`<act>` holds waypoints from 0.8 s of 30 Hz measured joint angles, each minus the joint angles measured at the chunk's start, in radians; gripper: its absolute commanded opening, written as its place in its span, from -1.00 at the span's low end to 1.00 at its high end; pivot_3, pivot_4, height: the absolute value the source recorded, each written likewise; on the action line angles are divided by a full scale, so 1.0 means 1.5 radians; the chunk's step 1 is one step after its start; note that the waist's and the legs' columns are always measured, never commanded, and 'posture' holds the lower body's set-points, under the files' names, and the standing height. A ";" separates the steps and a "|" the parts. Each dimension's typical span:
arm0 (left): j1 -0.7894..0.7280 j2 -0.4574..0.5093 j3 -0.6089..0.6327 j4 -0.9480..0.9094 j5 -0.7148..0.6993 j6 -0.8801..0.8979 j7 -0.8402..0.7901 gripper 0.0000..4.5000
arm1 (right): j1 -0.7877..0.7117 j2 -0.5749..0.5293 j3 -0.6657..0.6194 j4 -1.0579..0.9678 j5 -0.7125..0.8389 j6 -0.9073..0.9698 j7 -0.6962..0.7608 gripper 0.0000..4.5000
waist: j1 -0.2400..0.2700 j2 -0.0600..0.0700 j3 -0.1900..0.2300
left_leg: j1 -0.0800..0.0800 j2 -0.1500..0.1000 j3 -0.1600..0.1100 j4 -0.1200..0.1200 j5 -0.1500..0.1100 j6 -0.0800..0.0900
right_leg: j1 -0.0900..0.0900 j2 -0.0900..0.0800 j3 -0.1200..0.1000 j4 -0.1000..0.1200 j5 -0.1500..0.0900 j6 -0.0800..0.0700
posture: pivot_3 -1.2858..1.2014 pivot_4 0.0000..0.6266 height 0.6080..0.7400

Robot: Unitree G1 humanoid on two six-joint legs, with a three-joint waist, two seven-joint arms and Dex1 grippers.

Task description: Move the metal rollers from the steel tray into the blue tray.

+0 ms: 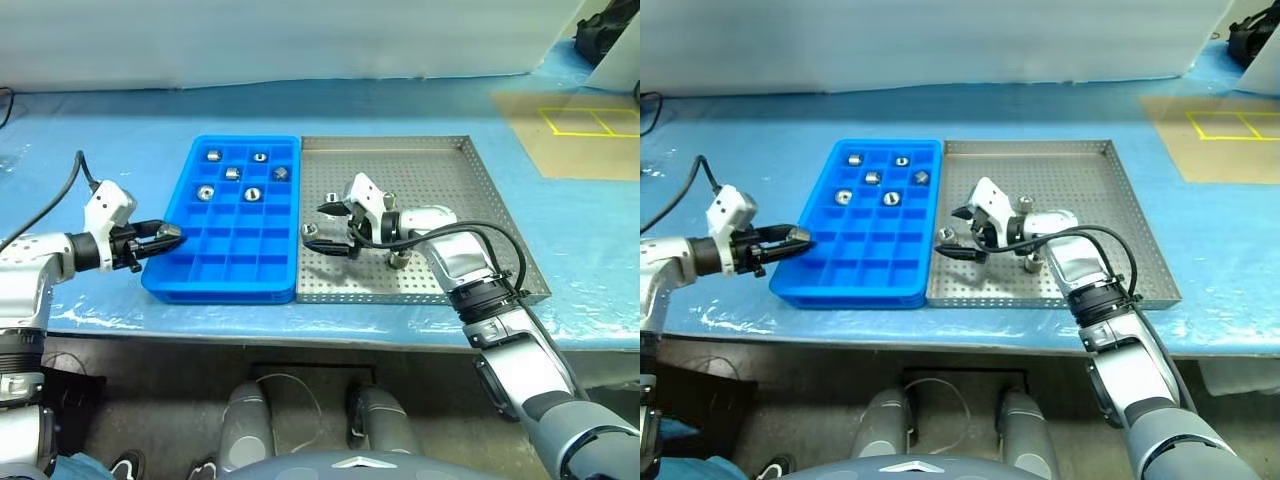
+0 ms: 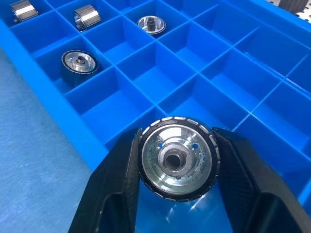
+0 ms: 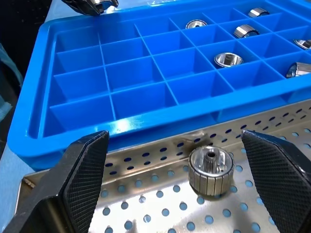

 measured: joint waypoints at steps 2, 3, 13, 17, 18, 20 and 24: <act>0.002 0.000 -0.008 0.002 0.001 -0.001 0.005 -0.17 | 0.000 -0.002 0.000 0.000 -0.001 0.000 0.000 1.00 | -0.005 0.000 0.000 | 0.000 0.000 0.000 0.000 0.000 0.000 | 0.000 0.000 0.000 0.000 0.002 -0.004 | -0.08 -0.52 1.00; 0.003 0.000 -0.013 0.008 0.004 -0.007 0.010 -0.17 | 0.001 -0.003 0.000 0.000 -0.001 0.000 0.000 1.00 | -0.007 0.000 0.000 | 0.000 0.000 0.000 0.000 0.000 0.000 | 0.000 0.000 0.000 0.000 0.002 -0.004 | -0.09 -0.52 1.00; -0.053 -0.003 -0.029 0.114 0.024 -0.068 0.047 0.70 | 0.013 -0.009 -0.002 -0.004 -0.003 0.003 -0.017 1.00 | -0.010 0.000 0.000 | 0.000 0.000 0.000 0.000 0.000 0.000 | 0.000 0.001 0.001 -0.001 0.002 -0.005 | -0.11 -0.52 1.00; -0.110 -0.009 -0.057 0.124 0.033 -0.073 0.040 0.70 | 0.017 -0.010 -0.003 -0.006 -0.003 0.004 -0.025 1.00 | -0.007 -0.001 0.000 | 0.000 0.000 0.000 0.001 0.000 0.000 | 0.000 0.001 0.001 0.000 0.002 -0.005 | -0.13 -0.52 1.00; -0.128 -0.009 -0.065 0.124 0.034 -0.075 0.035 0.70 | 0.017 -0.011 -0.003 -0.008 -0.003 0.005 -0.027 1.00 | -0.007 -0.001 0.000 | 0.000 0.000 0.000 0.001 0.000 0.000 | 0.000 0.001 0.001 0.000 0.002 -0.005 | -0.14 -0.52 1.00; -0.159 -0.010 -0.078 0.125 0.041 -0.089 0.030 0.70 | 0.019 -0.011 -0.003 -0.014 -0.003 0.006 -0.031 1.00 | -0.009 -0.001 0.000 | 0.000 0.000 0.000 0.001 0.000 0.000 | 0.000 0.001 0.001 0.000 0.002 -0.005 | -0.15 -0.52 1.00; -0.277 -0.068 -0.121 0.139 0.046 -0.103 0.004 0.70 | 0.031 -0.024 -0.014 -0.035 -0.002 0.016 -0.040 1.00 | -0.005 -0.001 0.000 | -0.001 0.000 0.000 0.002 0.000 0.000 | 0.000 0.000 0.000 -0.001 0.002 -0.005 | -0.17 -0.52 1.00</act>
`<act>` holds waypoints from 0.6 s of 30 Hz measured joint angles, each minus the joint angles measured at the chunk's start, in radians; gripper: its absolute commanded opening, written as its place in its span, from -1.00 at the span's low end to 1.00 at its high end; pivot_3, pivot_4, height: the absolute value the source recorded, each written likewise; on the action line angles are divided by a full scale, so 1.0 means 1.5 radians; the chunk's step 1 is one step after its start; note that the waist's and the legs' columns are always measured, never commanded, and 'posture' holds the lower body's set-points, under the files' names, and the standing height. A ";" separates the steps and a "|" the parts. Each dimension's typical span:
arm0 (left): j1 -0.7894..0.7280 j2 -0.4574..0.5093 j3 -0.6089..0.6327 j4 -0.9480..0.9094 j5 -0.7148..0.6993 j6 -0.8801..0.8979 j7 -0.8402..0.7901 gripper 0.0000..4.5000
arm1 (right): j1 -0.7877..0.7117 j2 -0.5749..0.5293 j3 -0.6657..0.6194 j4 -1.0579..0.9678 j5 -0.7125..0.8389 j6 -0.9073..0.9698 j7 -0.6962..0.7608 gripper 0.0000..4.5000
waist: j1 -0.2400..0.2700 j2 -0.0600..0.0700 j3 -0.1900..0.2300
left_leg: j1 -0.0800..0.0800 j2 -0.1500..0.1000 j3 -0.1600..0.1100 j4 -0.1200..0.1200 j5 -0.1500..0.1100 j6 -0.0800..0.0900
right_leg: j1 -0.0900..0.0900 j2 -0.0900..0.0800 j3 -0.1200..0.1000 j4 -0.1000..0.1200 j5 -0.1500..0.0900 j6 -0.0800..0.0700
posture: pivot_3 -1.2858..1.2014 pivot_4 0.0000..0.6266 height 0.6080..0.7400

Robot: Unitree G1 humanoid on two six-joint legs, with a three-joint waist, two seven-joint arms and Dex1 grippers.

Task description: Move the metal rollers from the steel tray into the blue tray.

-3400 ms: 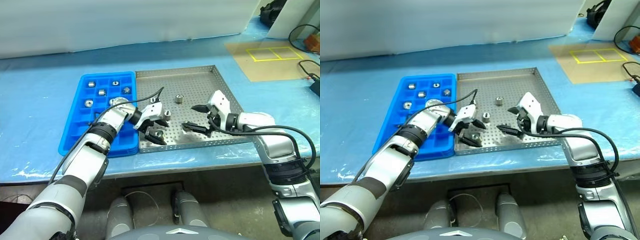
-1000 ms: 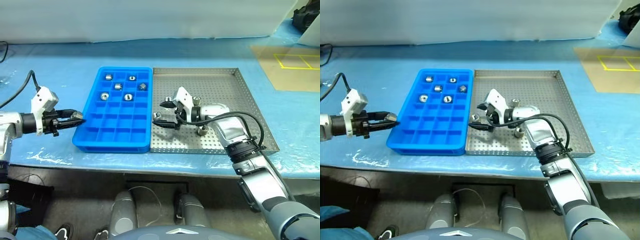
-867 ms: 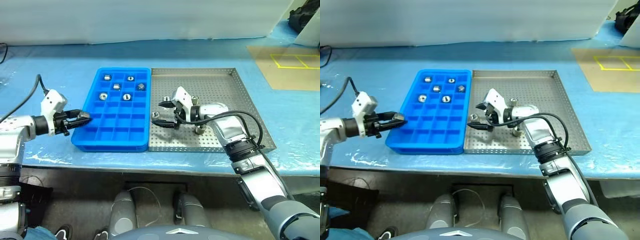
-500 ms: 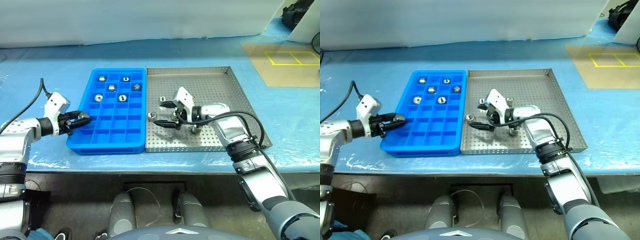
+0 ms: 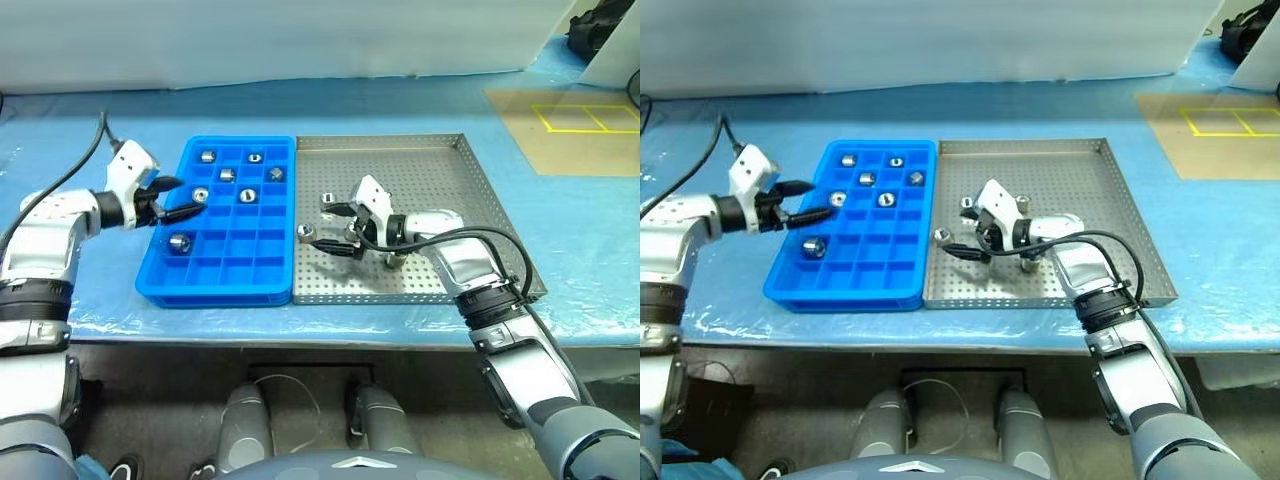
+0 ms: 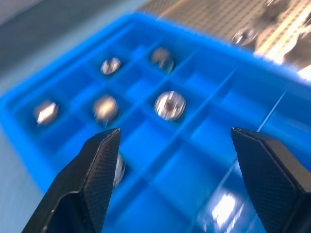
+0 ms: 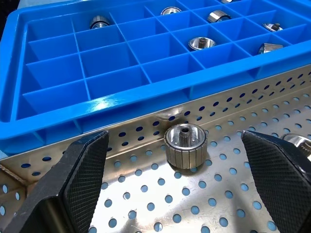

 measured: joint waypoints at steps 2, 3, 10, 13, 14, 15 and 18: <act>-0.057 -0.036 -0.019 0.011 -0.001 -0.008 -0.010 0.70 | 0.004 0.000 -0.005 -0.011 0.002 0.006 -0.006 1.00 | -0.002 0.000 0.000 | -0.001 0.000 0.000 0.002 0.000 0.000 | 0.000 0.000 0.000 0.000 0.000 0.000 | -0.20 -0.52 1.00; -0.097 -0.062 -0.031 0.031 0.000 -0.014 -0.020 0.70 | 0.006 -0.001 -0.014 -0.017 0.006 0.013 -0.011 1.00 | -0.003 0.000 0.000 | -0.001 0.000 0.000 0.003 0.000 0.000 | 0.000 0.000 0.000 0.000 0.000 0.000 | -0.22 -0.52 1.00; -0.235 -0.220 -0.125 0.317 0.078 -0.153 -0.054 0.70 | 0.018 -0.031 -0.091 -0.077 0.037 0.052 -0.049 1.00 | -0.027 0.000 0.000 | -0.002 -0.001 0.001 0.006 -0.001 0.002 | 0.000 0.000 0.003 -0.001 0.000 0.000 | -0.36 -0.52 1.00; -0.258 -0.263 -0.145 0.429 0.117 -0.203 -0.056 0.70 | 0.051 -0.050 -0.134 -0.127 0.055 0.082 -0.074 1.00 | -0.041 0.000 0.000 | -0.003 -0.001 0.001 0.006 -0.002 0.004 | 0.000 0.001 0.003 -0.001 0.000 0.000 | -0.41 -0.52 1.00; -0.264 -0.272 -0.151 0.451 0.128 -0.218 -0.058 0.70 | 0.064 -0.055 -0.144 -0.145 0.061 0.093 -0.081 1.00 | -0.043 0.000 0.000 | -0.003 -0.001 0.001 0.006 -0.002 0.005 | 0.000 0.001 0.003 -0.001 0.000 0.000 | -0.43 -0.52 1.00; -0.271 -0.283 -0.157 0.473 0.142 -0.238 -0.058 0.70 | 0.086 -0.065 -0.155 -0.173 0.068 0.107 -0.087 1.00 | -0.044 0.000 0.000 | -0.003 -0.001 0.001 0.006 -0.003 0.006 | 0.000 0.001 0.003 -0.002 0.000 0.000 | -0.46 -0.52 1.00; -0.281 -0.304 -0.165 0.519 0.174 -0.278 -0.054 0.70 | 0.147 -0.090 -0.173 -0.246 0.079 0.143 -0.106 1.00 | -0.053 0.000 0.000 | -0.003 -0.001 0.001 0.006 -0.004 0.007 | 0.000 0.001 0.003 -0.003 0.000 0.000 | -0.50 -0.52 1.00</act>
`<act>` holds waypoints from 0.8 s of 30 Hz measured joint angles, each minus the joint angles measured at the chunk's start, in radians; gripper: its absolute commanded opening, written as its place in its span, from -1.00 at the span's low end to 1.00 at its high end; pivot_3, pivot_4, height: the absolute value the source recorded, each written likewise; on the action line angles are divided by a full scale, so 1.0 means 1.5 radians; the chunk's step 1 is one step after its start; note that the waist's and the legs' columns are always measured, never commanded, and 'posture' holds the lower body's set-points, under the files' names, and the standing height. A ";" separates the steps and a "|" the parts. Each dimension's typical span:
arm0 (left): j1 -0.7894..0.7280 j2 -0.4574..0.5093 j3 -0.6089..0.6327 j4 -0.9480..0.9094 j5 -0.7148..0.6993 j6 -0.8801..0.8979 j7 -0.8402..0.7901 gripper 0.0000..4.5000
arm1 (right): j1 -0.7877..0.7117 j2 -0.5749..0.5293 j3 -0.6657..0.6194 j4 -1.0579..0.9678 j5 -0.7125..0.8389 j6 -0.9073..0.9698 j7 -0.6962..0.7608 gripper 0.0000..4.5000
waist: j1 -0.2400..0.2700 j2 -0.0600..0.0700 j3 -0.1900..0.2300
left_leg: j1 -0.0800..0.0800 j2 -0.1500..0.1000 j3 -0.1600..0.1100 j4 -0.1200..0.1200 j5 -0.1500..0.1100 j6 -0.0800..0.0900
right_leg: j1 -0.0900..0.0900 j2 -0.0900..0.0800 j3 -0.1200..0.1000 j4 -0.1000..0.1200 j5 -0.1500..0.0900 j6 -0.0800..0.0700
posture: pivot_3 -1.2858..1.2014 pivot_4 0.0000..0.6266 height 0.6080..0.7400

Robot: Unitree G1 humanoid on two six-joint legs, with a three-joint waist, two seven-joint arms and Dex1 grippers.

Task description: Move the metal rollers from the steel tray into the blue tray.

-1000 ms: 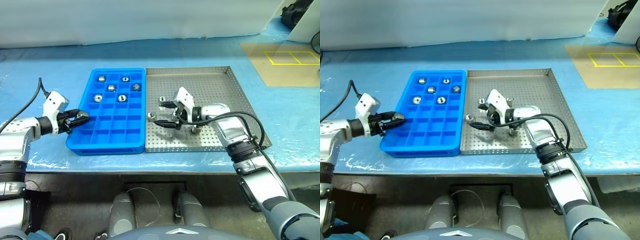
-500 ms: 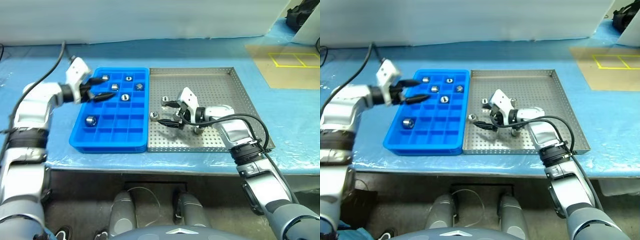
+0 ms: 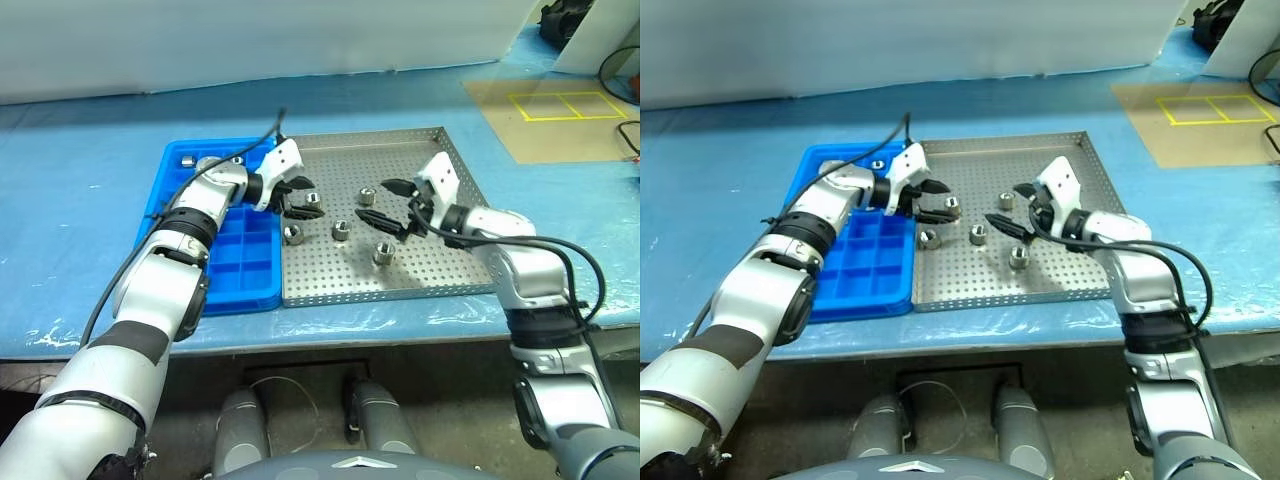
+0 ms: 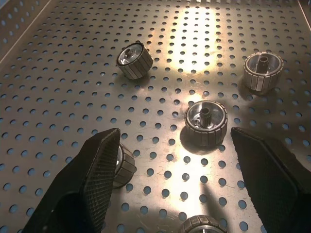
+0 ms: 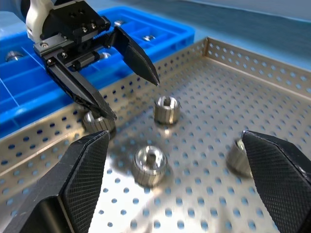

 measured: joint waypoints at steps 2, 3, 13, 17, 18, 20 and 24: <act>-0.002 -0.014 -0.002 0.024 0.016 -0.015 0.001 0.70 | 0.036 -0.011 -0.006 -0.041 0.005 0.023 -0.016 1.00 | -0.007 0.000 0.000 | 0.000 0.000 0.000 0.001 0.000 0.001 | 0.000 0.000 0.000 0.000 0.000 0.000 | -0.53 -0.52 1.00; -0.002 -0.020 -0.004 0.032 0.021 -0.020 0.002 0.70 | 0.049 -0.014 -0.008 -0.054 0.008 0.032 -0.022 1.00 | -0.008 0.000 0.000 | 0.000 0.000 0.000 0.001 -0.001 0.001 | 0.001 -0.001 0.000 0.000 0.000 0.000 | -0.54 -0.52 1.00; -0.004 -0.074 -0.007 0.083 0.072 -0.033 0.110 0.70 | 0.122 -0.032 -0.041 -0.163 0.030 0.095 -0.093 1.00 | -0.058 0.000 0.000 | -0.002 -0.001 0.000 0.009 -0.004 0.006 | 0.002 -0.001 0.000 0.000 0.000 0.002 | -0.60 -0.52 1.00; -0.004 -0.083 0.000 0.091 0.086 -0.010 0.186 0.70 | 0.137 -0.040 -0.046 -0.173 0.034 0.097 -0.105 1.00 | -0.079 0.000 0.000 | -0.004 -0.002 0.000 0.009 -0.005 0.007 | 0.002 -0.001 0.000 -0.001 -0.003 0.005 | -0.60 -0.52 1.00; -0.004 -0.085 0.003 0.095 0.088 -0.004 0.196 0.70 | 0.141 -0.041 -0.046 -0.174 0.034 0.098 -0.109 1.00 | -0.083 0.000 0.000 | -0.004 -0.002 0.000 0.009 -0.005 0.008 | 0.002 -0.001 0.000 -0.002 -0.003 0.005 | -0.60 -0.52 1.00; -0.003 -0.086 0.002 0.099 0.096 0.002 0.208 0.70 | 0.144 -0.041 -0.046 -0.178 0.036 0.101 -0.114 1.00 | -0.095 0.000 0.000 | -0.005 -0.003 -0.001 0.009 -0.005 0.009 | 0.002 -0.002 0.000 -0.003 -0.003 0.005 | -0.60 -0.52 1.00; 0.000 -0.084 0.003 0.099 0.107 0.007 0.204 0.70 | 0.145 -0.041 -0.045 -0.179 0.040 0.103 -0.124 1.00 | -0.115 0.000 0.000 | -0.006 -0.003 -0.001 0.009 -0.007 0.011 | 0.005 -0.002 -0.001 -0.010 0.001 0.006 | -0.60 -0.52 1.00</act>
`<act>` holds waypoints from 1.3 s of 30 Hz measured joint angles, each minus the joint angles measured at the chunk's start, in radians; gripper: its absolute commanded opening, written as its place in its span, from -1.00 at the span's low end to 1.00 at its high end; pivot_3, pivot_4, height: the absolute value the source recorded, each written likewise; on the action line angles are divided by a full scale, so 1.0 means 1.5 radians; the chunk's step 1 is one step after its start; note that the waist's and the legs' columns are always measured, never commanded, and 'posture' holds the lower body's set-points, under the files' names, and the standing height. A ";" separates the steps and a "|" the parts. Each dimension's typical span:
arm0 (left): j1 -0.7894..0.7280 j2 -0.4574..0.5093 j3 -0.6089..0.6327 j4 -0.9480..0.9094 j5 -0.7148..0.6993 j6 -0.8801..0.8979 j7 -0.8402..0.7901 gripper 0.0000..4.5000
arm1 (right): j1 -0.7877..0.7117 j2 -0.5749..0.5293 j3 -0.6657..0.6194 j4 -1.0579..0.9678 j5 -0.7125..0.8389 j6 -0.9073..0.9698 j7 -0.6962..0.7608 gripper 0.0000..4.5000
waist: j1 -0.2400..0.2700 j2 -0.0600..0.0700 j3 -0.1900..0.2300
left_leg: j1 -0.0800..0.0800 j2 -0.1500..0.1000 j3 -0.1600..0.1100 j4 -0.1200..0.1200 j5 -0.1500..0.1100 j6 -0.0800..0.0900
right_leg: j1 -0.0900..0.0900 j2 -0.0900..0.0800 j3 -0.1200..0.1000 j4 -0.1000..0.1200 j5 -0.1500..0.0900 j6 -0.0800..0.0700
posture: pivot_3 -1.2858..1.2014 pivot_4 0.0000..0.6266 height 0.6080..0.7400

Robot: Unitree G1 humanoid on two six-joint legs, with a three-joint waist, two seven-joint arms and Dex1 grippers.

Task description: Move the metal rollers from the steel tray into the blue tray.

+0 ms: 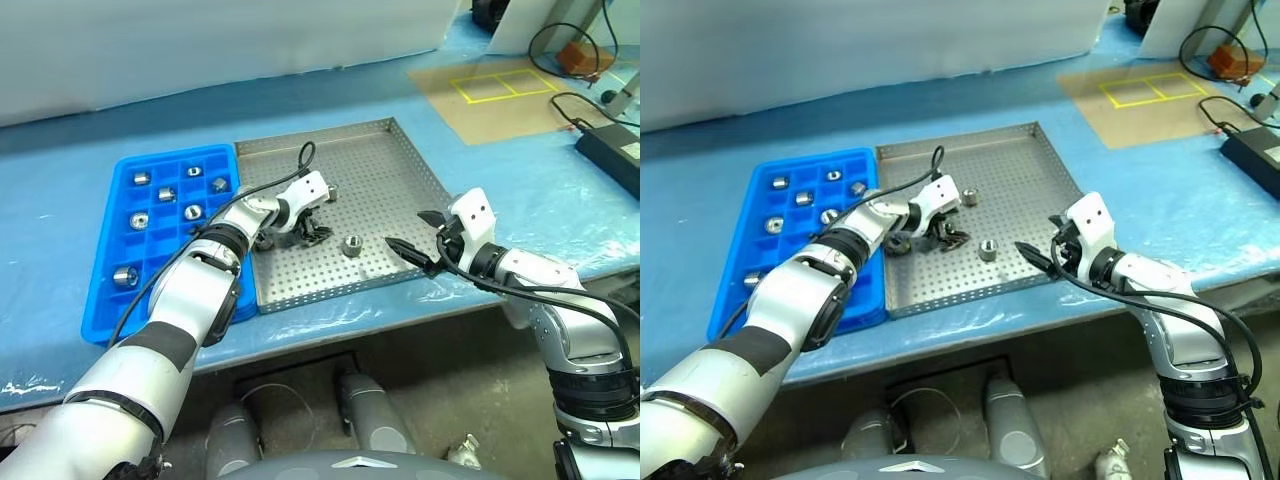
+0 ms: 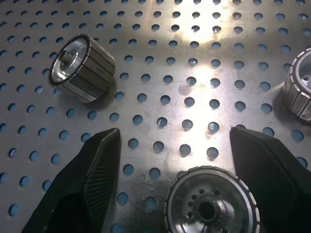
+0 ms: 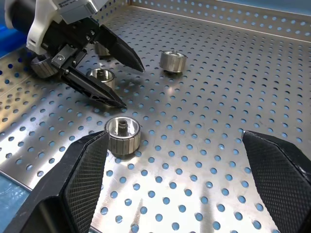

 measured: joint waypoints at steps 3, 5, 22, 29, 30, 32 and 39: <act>0.001 0.007 0.000 -0.003 0.005 0.006 -0.028 0.70 | 0.000 0.000 0.002 0.000 0.001 0.000 -0.003 1.00 | -0.010 0.000 0.000 | 0.000 -0.002 0.000 0.000 -0.001 0.002 | 0.001 -0.001 0.000 -0.003 0.000 0.000 | -0.59 -0.52 1.00; 0.001 0.013 0.000 -0.006 0.008 0.008 -0.038 0.70 | 0.000 0.000 0.004 0.000 0.001 0.000 -0.005 1.00 | -0.017 0.000 0.000 | 0.000 -0.002 0.000 0.000 -0.002 0.003 | 0.002 -0.002 -0.001 -0.004 0.000 0.000 | -0.59 -0.52 1.00; 0.013 0.058 -0.002 -0.022 0.026 0.017 -0.119 0.70 | -0.017 0.001 0.029 0.015 0.001 -0.008 -0.008 1.00 | -0.039 0.000 0.000 | 0.004 -0.003 0.000 0.000 -0.003 0.004 | 0.007 -0.003 -0.002 -0.005 0.000 0.000 | -0.56 -0.52 1.00; 0.017 0.060 -0.005 -0.032 0.033 0.011 -0.124 0.63 | -0.032 0.001 0.035 0.027 0.001 -0.014 -0.002 1.00 | -0.039 0.000 0.000 | 0.004 -0.003 0.000 0.000 -0.003 0.004 | 0.007 -0.004 -0.003 -0.005 0.000 0.000 | -0.56 -0.52 1.00; 0.017 0.060 -0.005 -0.033 0.033 0.010 -0.125 0.54 | -0.032 0.001 0.035 0.028 0.001 -0.014 -0.002 1.00 | -0.039 0.000 0.000 | 0.004 -0.003 0.000 0.000 -0.003 0.004 | 0.007 -0.004 -0.003 -0.005 0.000 0.000 | -0.55 -0.52 1.00; 0.019 0.060 -0.005 -0.034 0.033 0.010 -0.132 0.31 | -0.032 0.001 0.035 0.031 0.001 -0.015 -0.002 1.00 | -0.039 0.000 0.000 | 0.004 -0.003 0.000 0.000 -0.003 0.004 | 0.007 -0.004 -0.003 -0.005 0.000 0.000 | -0.55 -0.52 1.00; 0.021 0.063 -0.013 -0.035 0.035 0.010 -0.145 -0.23 | -0.036 0.002 0.048 0.039 0.000 -0.020 -0.001 1.00 | -0.043 0.000 0.000 | 0.005 -0.006 0.000 0.000 -0.003 0.004 | 0.007 -0.006 -0.005 -0.005 -0.003 0.005 | -0.54 -0.52 1.00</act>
